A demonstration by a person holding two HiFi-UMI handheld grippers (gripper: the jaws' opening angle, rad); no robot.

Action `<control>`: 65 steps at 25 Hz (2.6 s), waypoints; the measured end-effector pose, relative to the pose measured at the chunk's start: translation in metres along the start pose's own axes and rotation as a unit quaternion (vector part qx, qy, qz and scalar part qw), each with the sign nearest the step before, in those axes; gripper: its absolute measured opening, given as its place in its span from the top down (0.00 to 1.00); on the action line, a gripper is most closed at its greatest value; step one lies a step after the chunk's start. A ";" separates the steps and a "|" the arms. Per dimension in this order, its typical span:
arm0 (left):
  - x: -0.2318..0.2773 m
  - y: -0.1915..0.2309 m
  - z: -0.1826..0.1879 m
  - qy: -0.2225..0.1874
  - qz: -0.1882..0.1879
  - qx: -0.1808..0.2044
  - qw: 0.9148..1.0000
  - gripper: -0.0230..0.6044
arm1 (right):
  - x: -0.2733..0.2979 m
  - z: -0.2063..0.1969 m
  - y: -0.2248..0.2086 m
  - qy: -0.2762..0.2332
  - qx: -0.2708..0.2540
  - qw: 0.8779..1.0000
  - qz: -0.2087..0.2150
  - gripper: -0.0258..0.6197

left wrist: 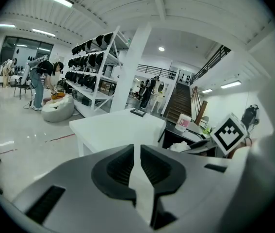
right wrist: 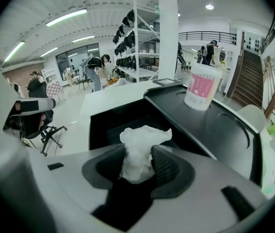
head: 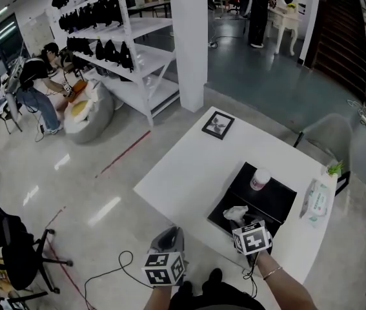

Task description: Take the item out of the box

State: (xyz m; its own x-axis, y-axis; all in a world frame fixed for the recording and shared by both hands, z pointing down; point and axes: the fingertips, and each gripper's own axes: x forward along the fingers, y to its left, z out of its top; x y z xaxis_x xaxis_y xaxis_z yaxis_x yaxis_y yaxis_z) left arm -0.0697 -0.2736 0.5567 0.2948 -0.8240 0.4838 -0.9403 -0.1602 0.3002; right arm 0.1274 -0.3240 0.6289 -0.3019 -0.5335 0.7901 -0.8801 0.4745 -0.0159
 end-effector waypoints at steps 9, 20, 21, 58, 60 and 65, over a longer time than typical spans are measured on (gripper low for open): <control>0.000 -0.006 0.002 -0.002 -0.007 0.011 1.000 0.90 | -0.026 0.026 0.012 -0.076 -0.016 0.997 0.002 0.70; 0.004 -0.023 0.002 0.002 -0.022 0.030 0.999 0.90 | -0.072 0.043 0.014 -0.164 0.022 0.986 0.006 0.70; 0.004 -0.025 0.002 0.002 -0.024 0.031 0.999 0.90 | -0.077 0.044 0.014 -0.170 0.025 0.985 0.006 0.70; 0.007 -0.058 0.000 0.006 -0.058 0.065 0.996 0.90 | -0.170 0.043 -0.016 -0.284 0.099 0.953 -0.045 0.71; 0.008 -0.058 -0.001 0.007 -0.058 0.065 0.996 0.90 | -0.169 0.042 -0.018 -0.284 0.101 0.952 -0.047 0.71; 0.010 -0.059 -0.003 0.009 -0.057 0.065 0.996 0.90 | -0.168 0.039 -0.020 -0.284 0.103 0.952 -0.047 0.71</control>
State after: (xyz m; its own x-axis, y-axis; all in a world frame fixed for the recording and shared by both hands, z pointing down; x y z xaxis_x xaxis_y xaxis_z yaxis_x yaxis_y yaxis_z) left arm -0.0107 -0.2704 0.5463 0.4025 -0.7864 0.4686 -0.9145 -0.3220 0.2450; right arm 0.1818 -0.2714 0.4721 -0.3163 -0.8873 0.3356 -0.9485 0.2896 -0.1282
